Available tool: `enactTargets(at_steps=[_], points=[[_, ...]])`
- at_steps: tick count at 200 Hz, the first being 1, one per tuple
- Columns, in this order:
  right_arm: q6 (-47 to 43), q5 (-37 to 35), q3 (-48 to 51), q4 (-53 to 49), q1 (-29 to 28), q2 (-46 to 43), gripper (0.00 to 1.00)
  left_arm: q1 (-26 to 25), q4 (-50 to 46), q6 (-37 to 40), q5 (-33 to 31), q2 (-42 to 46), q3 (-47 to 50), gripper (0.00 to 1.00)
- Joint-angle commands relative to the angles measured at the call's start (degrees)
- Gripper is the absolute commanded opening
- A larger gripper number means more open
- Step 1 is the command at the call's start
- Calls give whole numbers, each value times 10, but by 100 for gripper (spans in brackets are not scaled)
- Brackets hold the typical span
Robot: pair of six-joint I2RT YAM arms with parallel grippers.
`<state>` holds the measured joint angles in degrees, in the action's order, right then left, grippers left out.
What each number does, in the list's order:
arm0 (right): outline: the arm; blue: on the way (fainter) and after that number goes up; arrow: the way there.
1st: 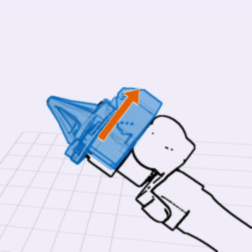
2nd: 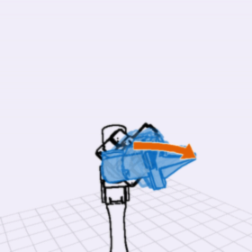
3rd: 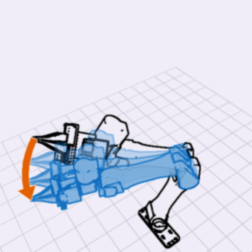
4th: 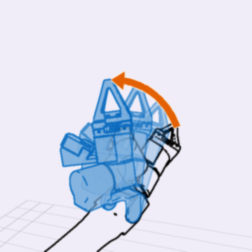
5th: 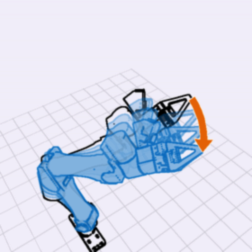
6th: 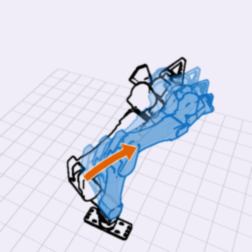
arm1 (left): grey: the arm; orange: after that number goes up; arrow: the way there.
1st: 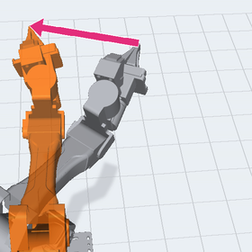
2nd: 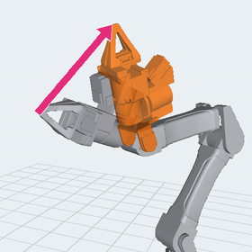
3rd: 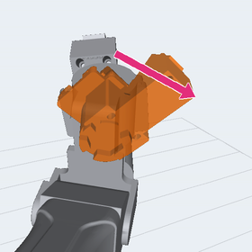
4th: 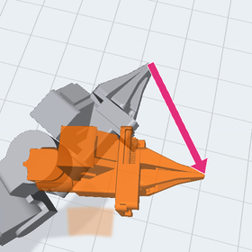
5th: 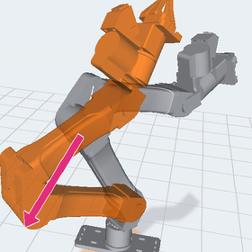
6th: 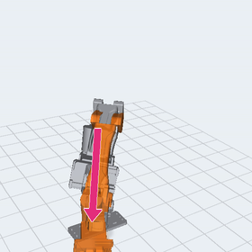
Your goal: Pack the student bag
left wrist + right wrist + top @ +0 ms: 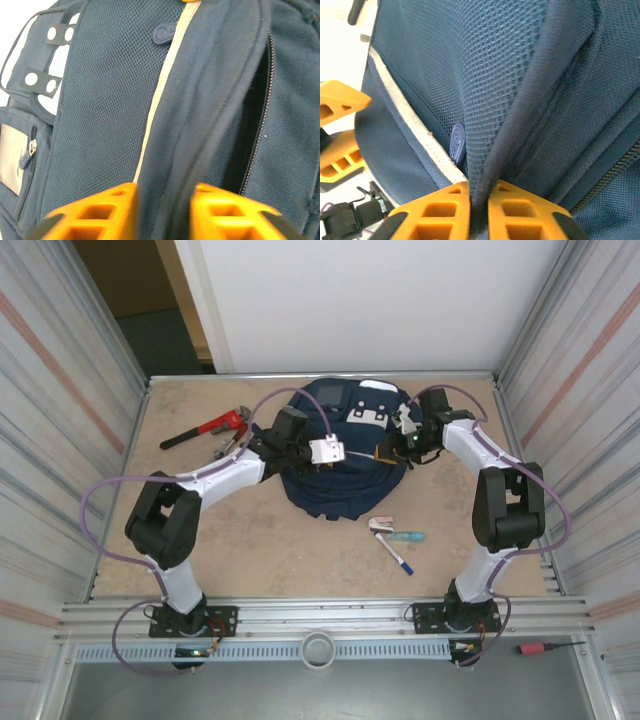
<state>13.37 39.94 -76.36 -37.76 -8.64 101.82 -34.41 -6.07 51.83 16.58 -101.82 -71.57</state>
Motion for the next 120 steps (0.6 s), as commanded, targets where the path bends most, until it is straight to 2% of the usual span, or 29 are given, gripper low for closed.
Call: enactTargets(at_steps=[1, 14, 40, 53, 65, 92, 120], points=[[13, -33, -6, -2, -2, -30, 31, 11, -20, -12, 20, -13, -28, 10], [29, -95, 23, -1, -3, -66, 40, 16, -18, -28, 18, -11, -32, 0], [63, -267, 116, -9, -35, -167, 54, 29, 10, -73, 37, 7, -20, 0], [89, -337, 173, -8, -71, -218, 60, 36, 21, -96, 51, 13, -16, 0], [116, -384, 213, -8, -116, -255, 72, 38, 27, -108, 58, 15, -16, 0], [166, -453, 254, -10, -205, -274, 81, 38, 27, -117, 55, 12, -21, 0], [189, -477, 253, 11, -257, -216, 94, 38, 30, -121, 53, 8, -21, 0]])
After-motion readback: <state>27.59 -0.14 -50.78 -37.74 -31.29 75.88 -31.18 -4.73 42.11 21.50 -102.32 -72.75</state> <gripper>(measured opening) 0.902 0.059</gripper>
